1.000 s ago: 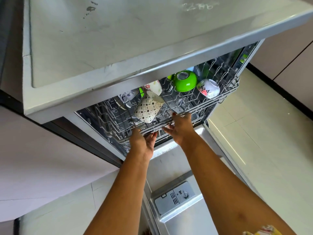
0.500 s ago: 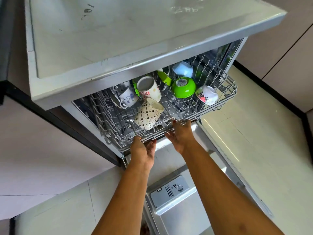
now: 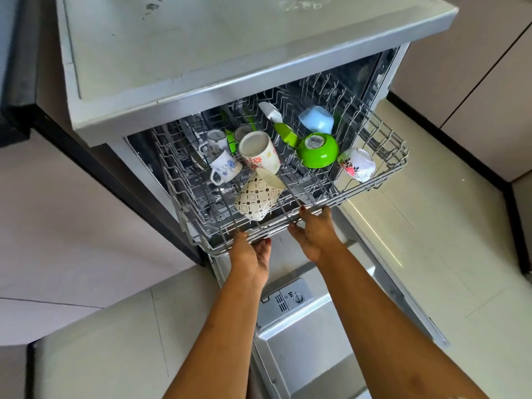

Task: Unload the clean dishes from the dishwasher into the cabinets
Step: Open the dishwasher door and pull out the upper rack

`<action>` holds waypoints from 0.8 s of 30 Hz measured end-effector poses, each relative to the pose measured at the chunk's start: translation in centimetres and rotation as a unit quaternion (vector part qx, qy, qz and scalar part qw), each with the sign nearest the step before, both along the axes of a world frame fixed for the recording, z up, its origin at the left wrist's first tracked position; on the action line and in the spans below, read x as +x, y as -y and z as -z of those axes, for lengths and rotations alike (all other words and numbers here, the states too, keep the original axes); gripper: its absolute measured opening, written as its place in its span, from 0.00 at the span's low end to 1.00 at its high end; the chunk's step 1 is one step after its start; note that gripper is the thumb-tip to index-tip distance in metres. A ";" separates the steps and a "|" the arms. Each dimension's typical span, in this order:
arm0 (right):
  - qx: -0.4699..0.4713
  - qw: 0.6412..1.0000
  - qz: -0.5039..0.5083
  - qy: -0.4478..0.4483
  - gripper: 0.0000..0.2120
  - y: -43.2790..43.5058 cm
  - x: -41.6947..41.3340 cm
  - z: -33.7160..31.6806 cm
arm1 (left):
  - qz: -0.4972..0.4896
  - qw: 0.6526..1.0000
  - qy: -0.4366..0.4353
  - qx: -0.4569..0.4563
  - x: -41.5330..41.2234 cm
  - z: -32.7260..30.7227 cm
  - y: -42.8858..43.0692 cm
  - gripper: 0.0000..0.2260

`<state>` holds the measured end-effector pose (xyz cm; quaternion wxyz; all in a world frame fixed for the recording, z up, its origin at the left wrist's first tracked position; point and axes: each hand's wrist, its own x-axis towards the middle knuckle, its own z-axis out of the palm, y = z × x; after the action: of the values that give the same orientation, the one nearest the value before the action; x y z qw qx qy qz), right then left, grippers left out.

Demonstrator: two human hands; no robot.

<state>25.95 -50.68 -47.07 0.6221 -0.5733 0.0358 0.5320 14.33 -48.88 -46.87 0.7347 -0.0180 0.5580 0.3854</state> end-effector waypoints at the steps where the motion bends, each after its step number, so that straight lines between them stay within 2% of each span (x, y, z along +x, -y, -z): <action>1: -0.001 1.000 0.000 0.003 0.33 0.4 0.1 0.0 | -0.001 1.000 0.001 -0.001 0.0 0.0 0.4 0.15; 10: 0.000 1.000 0.012 -0.006 0.30 4.7 1.1 0.5 | -0.004 1.000 0.026 -0.012 0.6 -0.4 5.1 0.08; 18: -0.012 1.000 -0.016 -0.006 0.29 5.5 2.1 0.3 | -0.008 1.000 0.019 0.003 1.5 0.2 5.8 0.09; 22: -0.034 0.998 -0.050 0.017 0.32 5.5 3.4 0.2 | -0.008 1.000 0.012 0.000 1.6 0.7 5.7 0.13; 24: -0.051 0.996 -0.051 0.044 0.30 5.2 5.0 0.3 | -0.012 1.000 0.001 -0.001 1.8 1.1 5.7 0.16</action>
<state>30.92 -55.90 -47.41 0.5651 -0.6280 0.0062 0.5350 16.09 -54.54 -47.98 0.7302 -0.0258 0.5576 0.3940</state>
